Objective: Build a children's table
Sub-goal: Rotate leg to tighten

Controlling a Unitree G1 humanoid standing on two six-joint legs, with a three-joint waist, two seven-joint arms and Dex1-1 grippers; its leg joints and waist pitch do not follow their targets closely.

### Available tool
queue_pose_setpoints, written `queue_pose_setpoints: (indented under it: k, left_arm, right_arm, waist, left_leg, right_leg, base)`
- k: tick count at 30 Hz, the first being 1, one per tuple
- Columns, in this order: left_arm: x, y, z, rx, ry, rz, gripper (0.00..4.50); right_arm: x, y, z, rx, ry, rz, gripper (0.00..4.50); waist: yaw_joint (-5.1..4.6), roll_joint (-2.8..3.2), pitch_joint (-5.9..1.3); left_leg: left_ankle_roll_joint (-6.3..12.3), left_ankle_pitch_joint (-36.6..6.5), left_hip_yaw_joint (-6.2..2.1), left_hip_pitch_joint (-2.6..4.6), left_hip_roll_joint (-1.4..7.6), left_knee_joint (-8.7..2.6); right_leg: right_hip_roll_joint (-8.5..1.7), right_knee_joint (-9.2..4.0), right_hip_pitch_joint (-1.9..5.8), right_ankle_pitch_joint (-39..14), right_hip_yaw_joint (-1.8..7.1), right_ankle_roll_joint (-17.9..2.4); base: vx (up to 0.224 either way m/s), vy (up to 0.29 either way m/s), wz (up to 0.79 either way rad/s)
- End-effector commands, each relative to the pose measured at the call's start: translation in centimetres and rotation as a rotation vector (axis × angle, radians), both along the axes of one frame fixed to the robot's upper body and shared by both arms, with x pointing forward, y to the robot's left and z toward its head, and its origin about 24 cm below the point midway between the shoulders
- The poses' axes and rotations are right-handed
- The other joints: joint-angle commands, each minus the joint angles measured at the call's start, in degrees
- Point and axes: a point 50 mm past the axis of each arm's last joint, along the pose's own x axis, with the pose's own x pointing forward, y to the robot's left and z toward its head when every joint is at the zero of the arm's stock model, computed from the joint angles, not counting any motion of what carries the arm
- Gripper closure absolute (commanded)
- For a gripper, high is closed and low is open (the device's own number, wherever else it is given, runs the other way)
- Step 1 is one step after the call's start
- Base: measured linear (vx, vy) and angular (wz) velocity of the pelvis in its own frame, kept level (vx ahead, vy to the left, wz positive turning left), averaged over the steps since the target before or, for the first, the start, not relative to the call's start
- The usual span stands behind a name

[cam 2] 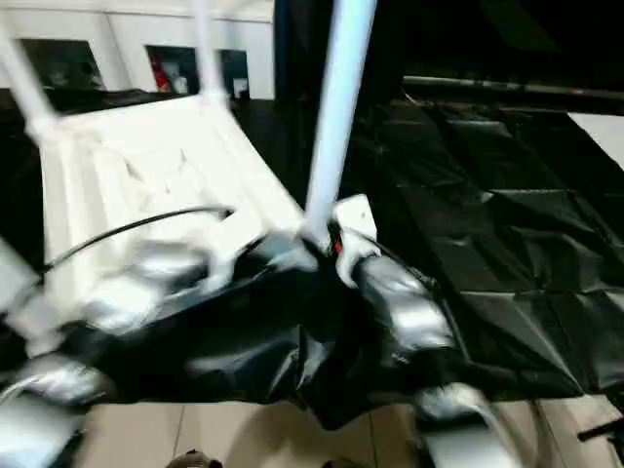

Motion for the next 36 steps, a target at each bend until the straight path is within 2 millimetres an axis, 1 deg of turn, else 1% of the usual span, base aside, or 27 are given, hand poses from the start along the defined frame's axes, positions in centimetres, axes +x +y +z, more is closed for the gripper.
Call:
queue_pose_setpoints:
  k: [1, 2, 3, 4, 5, 6, 7, 8, 9, 10, 11, 12, 13, 14, 15, 17, 18, 19, 20, 21, 23, 24, 25, 27, 30, 31, 36]
  left_arm:
    - [1.2, 0.8, 0.4, -0.011, -0.079, 0.178, 4.50]
    - [1.4, 0.3, 0.5, -0.010, -0.089, 0.178, 4.50]
    - [1.4, 0.0, 0.6, -0.012, -0.091, 0.170, 4.50]
    - [1.5, -0.3, 0.7, -0.010, -0.098, 0.157, 4.50]
    - [1.5, -0.5, 0.9, -0.008, -0.104, 0.139, 4.50]
    - [1.5, -0.5, 0.9, -0.008, -0.104, 0.129, 4.50]
    - [1.4, -0.7, 1.0, -0.008, -0.113, 0.094, 4.50]
    - [1.3, -0.8, 1.1, -0.015, -0.112, 0.065, 4.50]
    - [1.2, -0.8, 1.0, -0.021, -0.104, 0.046, 4.50]
    - [1.1, -0.7, 1.0, -0.030, -0.101, 0.017, 4.50]
    - [0.8, -0.6, 1.0, -0.041, -0.093, -0.022, 4.50]
    - [0.7, -0.3, 1.0, -0.037, -0.096, -0.051, 4.50]
    - [0.6, -0.2, 1.0, -0.034, -0.099, -0.068, 4.50]
    - [0.4, 0.1, 0.9, -0.031, -0.091, -0.085, 4.50]
    - [0.3, 0.4, 0.8, -0.030, -0.084, -0.102, 4.50]
    - [0.0, 0.7, 0.8, -0.036, -0.074, -0.131, 4.50]
    - [-0.5, 1.2, 0.9, -0.044, -0.070, -0.197, 4.50]
    - [-0.8, 1.4, 1.0, -0.052, -0.067, -0.238, 4.50]
    - [-1.0, 1.6, 1.0, -0.057, -0.057, -0.262, 4.50]
    - [-1.2, 1.8, 1.0, -0.062, -0.049, -0.278, 4.50]
    - [-2.4, 2.7, 1.2, -0.089, -0.010, -0.402, 4.50]
    - [-2.7, 3.0, 1.3, -0.087, -0.003, -0.428, 4.50]
    - [-2.8, 3.4, 1.4, -0.082, 0.003, -0.445, 4.50]
    - [-3.2, 3.9, 1.5, -0.066, 0.016, -0.477, 4.50]
    - [-3.7, 4.4, 1.6, -0.061, 0.044, -0.511, 4.50]
    - [-3.8, 4.4, 1.6, -0.066, 0.050, -0.517, 4.50]
    - [-4.2, 4.5, 1.7, -0.073, 0.057, -0.535, 4.50]
  right_arm:
    - [-0.8, 0.9, -2.0, -0.001, 0.085, 0.005, 1.89]
    - [-0.7, 2.0, -1.6, 0.008, 0.062, 0.039, 1.89]
    - [-0.7, 2.4, -1.4, 0.013, 0.046, 0.055, 1.89]
    - [-0.7, 2.8, -1.1, 0.028, 0.037, 0.067, 1.89]
    - [-0.5, 3.1, -0.9, 0.043, 0.031, 0.067, 1.33]
    - [-0.5, 3.1, -0.8, 0.051, 0.029, 0.068, 1.33]
    - [-0.3, 3.0, -0.5, 0.064, 0.020, 0.067, 1.19]
    - [-0.1, 2.8, -0.2, 0.063, 0.008, 0.065, 1.17]
    - [0.1, 2.6, 0.1, 0.052, -0.012, 0.066, 1.11]
    - [0.2, 2.2, 0.4, 0.036, -0.035, 0.075, 0.85]
    - [0.3, 1.6, 0.8, 0.014, -0.063, 0.098, 0.85]
    - [0.2, 1.1, 0.9, -0.002, -0.069, 0.127, 0.77]
    - [0.2, 0.7, 0.9, -0.012, -0.071, 0.145, 0.73]
    - [0.0, 0.3, 0.9, -0.029, -0.074, 0.177, 0.73]
    - [-0.2, -0.2, 1.0, -0.047, -0.079, 0.213, 0.73]
    - [-0.5, -0.8, 1.1, -0.076, -0.091, 0.263, 0.73]
    - [-1.1, -1.7, 1.2, -0.110, -0.098, 0.341, 0.73]
    - [-1.5, -2.1, 1.3, -0.116, -0.096, 0.378, 0.73]
    - [-1.7, -2.4, 1.3, -0.118, -0.094, 0.407, 0.73]
    - [-1.9, -2.6, 1.4, -0.120, -0.093, 0.429, 0.73]
    - [-3.5, -3.6, 1.4, -0.163, -0.063, 0.601, 0.73]
    - [-4.0, -3.8, 1.4, -0.172, -0.046, 0.654, 0.73]
    - [-4.5, -4.1, 1.4, -0.183, -0.028, 0.709, 0.73]
    - [-5.0, -4.3, 1.4, -0.194, -0.006, 0.754, 0.73]
    - [-5.3, -4.4, 1.6, -0.184, 0.007, 0.782, 0.73]
    - [-5.3, -4.4, 1.7, -0.180, 0.008, 0.786, 0.73]
    - [-5.2, -4.1, 2.2, -0.135, 0.006, 0.795, 0.73]
  waist:
    - [-0.27, -0.34, -3.94]
    - [-0.11, -0.19, -4.14]
    - [-0.10, -0.24, -4.17]
    - [0.05, -0.22, -4.35]
    - [-0.03, -0.19, -4.30]
    - [-0.03, -0.21, -4.26]
    - [0.04, -0.16, -4.21]
    - [-0.29, -0.07, -3.98]
    - [-0.51, -0.16, -3.93]
    - [-0.85, -0.31, -3.98]
    - [-0.73, -0.26, -3.99]
    - [-0.93, -0.05, -4.12]
    - [-0.93, -0.11, -4.16]
    - [-0.88, -0.22, -4.00]
    - [-0.85, -0.18, -4.03]
    - [-0.52, -0.03, -4.04]
    - [-0.49, -0.04, -4.00]
    - [-0.21, 0.08, -4.06]
    - [-0.11, 0.02, -3.99]
    - [-0.20, 0.07, -4.01]
    - [0.02, 0.21, -3.86]
    - [-0.06, 0.16, -3.74]
    - [0.01, 0.31, -3.77]
    - [0.04, 0.22, -3.69]
    - [-0.01, 0.17, -3.69]
    - [-0.08, 0.18, -3.70]
    - [-0.22, 0.24, -3.70]
  left_leg:
    - [-0.48, -9.9, -0.09, 0.50, 0.92, -4.15]
    - [0.17, -8.4, -0.11, 0.28, 1.00, -4.08]
    - [0.63, -7.5, -0.12, 0.09, 0.96, -4.03]
    - [1.51, -5.8, -0.13, -0.03, 0.98, -3.90]
    - [2.41, -5.1, -0.11, -0.25, 0.96, -3.90]
    - [2.63, -5.4, -0.09, -0.22, 0.91, -3.92]
    - [2.81, -6.4, -0.08, -0.08, 0.99, -3.96]
    - [2.66, -8.2, -0.24, -0.35, 1.07, -4.24]
    - [2.38, -9.0, -0.34, -0.48, 0.98, -4.37]
    - [1.62, -9.7, -0.53, -0.72, 0.98, -4.54]
    - [1.39, -9.7, -0.58, -0.48, 1.09, -4.54]
    - [1.50, -9.6, -0.37, -0.13, 1.13, -4.30]
    - [2.11, -8.8, -0.29, -0.08, 1.20, -4.25]
    - [2.55, -8.0, -0.23, -0.34, 1.13, -4.23]
    - [2.78, -7.7, -0.17, -0.36, 1.16, -4.21]
    - [3.21, -7.4, -0.20, -0.16, 1.34, -4.20]
    - [3.39, -7.0, -0.14, -0.27, 1.32, -4.20]
    - [3.67, -7.1, -0.21, -0.15, 1.52, -4.21]
    - [3.88, -7.3, -0.20, -0.13, 1.64, -4.29]
    - [3.81, -7.6, -0.15, -0.11, 1.61, -4.27]
    - [3.60, -9.2, -0.17, 0.08, 1.71, -4.39]
    - [3.67, -9.5, -0.28, -0.13, 1.92, -4.59]
    - [3.62, -10.1, -0.18, 0.20, 1.96, -4.53]
    - [3.63, -10.0, -0.15, 0.00, 1.87, -4.57]
    - [3.00, -10.4, -0.19, 0.08, 1.91, -4.64]
    - [2.93, -9.9, -0.27, -0.08, 1.97, -4.72]
    - [3.05, -8.9, -0.08, 0.03, 1.84, -4.52]
  right_leg:
    - [-3.25, -4.60, 2.68, -12.2, 1.83, -10.6]
    - [-3.35, -4.30, 2.92, -9.4, 1.81, -11.0]
    - [-3.33, -4.20, 3.01, -7.9, 1.77, -11.1]
    - [-3.35, -3.83, 3.18, -4.7, 1.71, -11.7]
    - [-3.34, -3.76, 3.24, -3.0, 1.63, -12.3]
    - [-3.29, -3.86, 3.24, -3.5, 1.58, -12.3]
    - [-3.47, -4.05, 3.19, -4.9, 1.59, -12.3]
    - [-3.58, -4.33, 3.24, -7.8, 1.54, -11.9]
    - [-3.60, -4.52, 3.37, -9.9, 1.44, -11.4]
    - [-3.67, -4.66, 3.64, -12.9, 1.31, -10.2]
    - [-3.77, -4.84, 3.48, -13.8, 1.32, -9.9]
    - [-3.70, -4.82, 3.07, -12.7, 1.53, -10.3]
    - [-3.55, -4.63, 3.10, -10.0, 1.57, -11.1]
    - [-3.50, -4.56, 3.28, -8.7, 1.51, -11.7]
    - [-3.56, -4.53, 3.26, -8.3, 1.55, -11.8]
    - [-3.57, -4.52, 3.20, -7.7, 1.49, -12.1]
    - [-3.54, -4.43, 3.23, -7.1, 1.53, -12.5]
    - [-3.63, -4.34, 3.24, -6.7, 1.54, -12.5]
    - [-3.56, -4.28, 3.22, -6.2, 1.53, -12.8]
    - [-3.59, -4.29, 3.09, -6.5, 1.54, -13.1]
    - [-3.58, -4.50, 3.10, -8.2, 1.56, -13.0]
    - [-3.64, -4.44, 3.18, -8.5, 1.60, -12.8]
    - [-3.56, -4.52, 2.87, -8.7, 1.62, -13.0]
    - [-3.56, -4.55, 2.90, -8.9, 1.61, -13.1]
    - [-3.67, -4.61, 2.80, -10.3, 1.63, -13.0]
    - [-3.78, -4.44, 2.97, -9.7, 1.65, -13.0]
    - [-3.57, -4.43, 2.76, -8.0, 1.65, -13.6]
  base:
    - [0.000, 0.000, 0.00]
    - [0.000, 0.000, 0.00]
    - [0.000, 0.000, 0.00]
    - [0.000, 0.000, 0.00]
    - [0.000, 0.000, 0.00]
    - [0.000, 0.000, 0.00]
    - [0.000, 0.000, 0.00]
    - [0.000, 0.000, 0.00]
    - [0.000, 0.000, 0.00]
    - [0.000, 0.000, 0.00]
    - [0.000, 0.000, 0.00]
    - [0.000, 0.000, 0.00]
    - [0.000, 0.000, 0.00]
    - [0.000, 0.000, 0.00]
    - [0.000, 0.000, 0.00]
    - [0.000, 0.000, 0.00]
    - [0.000, 0.000, 0.00]
    - [0.000, 0.000, 0.00]
    - [0.000, 0.000, 0.00]
    - [0.000, 0.000, 0.00]
    - [0.000, 0.000, 0.00]
    - [0.000, 0.000, 0.00]
    - [0.000, 0.000, 0.00]
    - [0.000, 0.000, 0.00]
    - [0.000, 0.000, 0.00]
    - [0.000, 0.000, 0.00]
    - [0.000, 0.000, 0.00]
